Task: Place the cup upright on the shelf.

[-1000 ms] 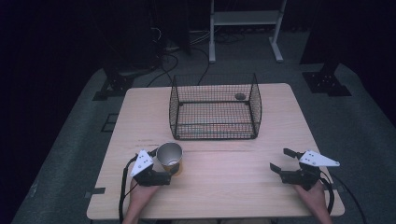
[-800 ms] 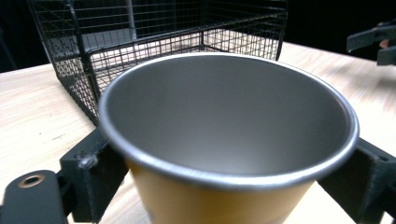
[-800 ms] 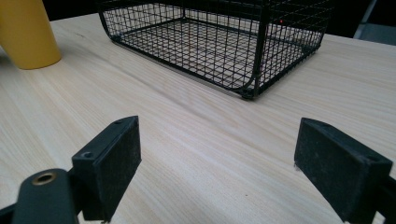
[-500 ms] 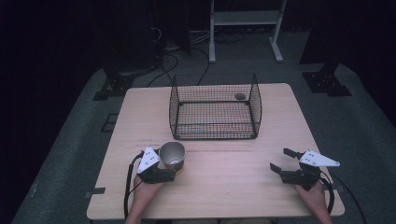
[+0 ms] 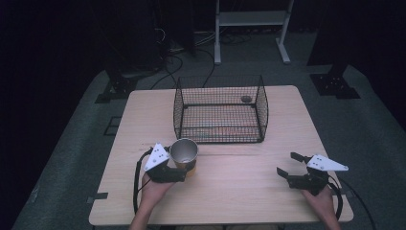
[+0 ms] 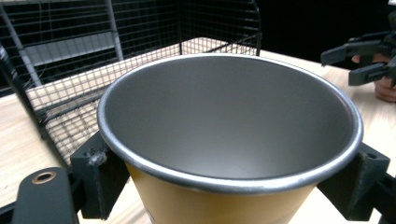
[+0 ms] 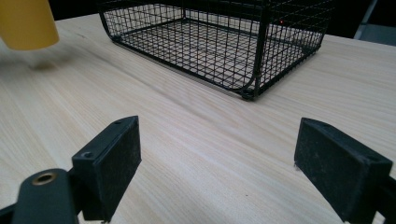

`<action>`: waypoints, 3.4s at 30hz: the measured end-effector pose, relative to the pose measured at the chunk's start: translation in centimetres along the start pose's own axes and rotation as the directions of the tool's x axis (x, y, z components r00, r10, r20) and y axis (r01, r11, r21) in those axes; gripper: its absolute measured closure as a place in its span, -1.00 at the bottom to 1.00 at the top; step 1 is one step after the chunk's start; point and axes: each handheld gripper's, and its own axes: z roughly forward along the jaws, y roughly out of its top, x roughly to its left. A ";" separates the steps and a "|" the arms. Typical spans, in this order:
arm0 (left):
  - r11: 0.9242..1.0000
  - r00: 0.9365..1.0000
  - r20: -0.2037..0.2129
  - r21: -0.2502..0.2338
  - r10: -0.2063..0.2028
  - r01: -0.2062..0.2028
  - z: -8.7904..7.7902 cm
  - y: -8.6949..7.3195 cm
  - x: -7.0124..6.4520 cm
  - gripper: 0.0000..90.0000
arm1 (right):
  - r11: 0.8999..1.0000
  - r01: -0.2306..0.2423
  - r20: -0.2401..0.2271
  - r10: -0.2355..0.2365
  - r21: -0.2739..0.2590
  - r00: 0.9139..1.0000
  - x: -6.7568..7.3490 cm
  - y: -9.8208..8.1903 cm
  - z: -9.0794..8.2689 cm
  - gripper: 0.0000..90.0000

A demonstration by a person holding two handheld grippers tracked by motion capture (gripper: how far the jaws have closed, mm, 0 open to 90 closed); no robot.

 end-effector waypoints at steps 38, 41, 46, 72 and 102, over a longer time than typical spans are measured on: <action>1.000 0.990 0.139 -0.002 0.031 -0.031 3.8 6.7 1.3 -0.69 | 1.000 -0.009 -0.008 0.009 -0.006 1.000 -0.1 0.0 0.0 -0.70; 1.000 0.988 0.151 -0.001 0.028 -0.028 4.1 7.3 1.7 -0.69 | 1.000 -0.012 -0.009 0.012 -0.006 1.000 -0.1 0.0 0.0 -0.70; 1.000 0.987 0.156 0.004 0.030 -0.031 4.5 8.1 2.1 -0.69 | 1.000 -0.013 -0.009 0.013 -0.006 1.000 -0.1 0.0 0.0 -0.70; 0.998 0.984 0.172 0.027 0.049 -0.055 8.3 11.4 4.1 -0.69 | 1.000 -0.012 -0.014 0.012 -0.009 1.000 -0.2 0.0 0.0 -0.70; 0.999 0.981 0.196 0.036 -0.007 0.000 14.5 13.2 8.0 -0.68 | 1.000 -0.017 -0.026 0.017 -0.014 1.000 -0.2 0.0 0.0 -0.70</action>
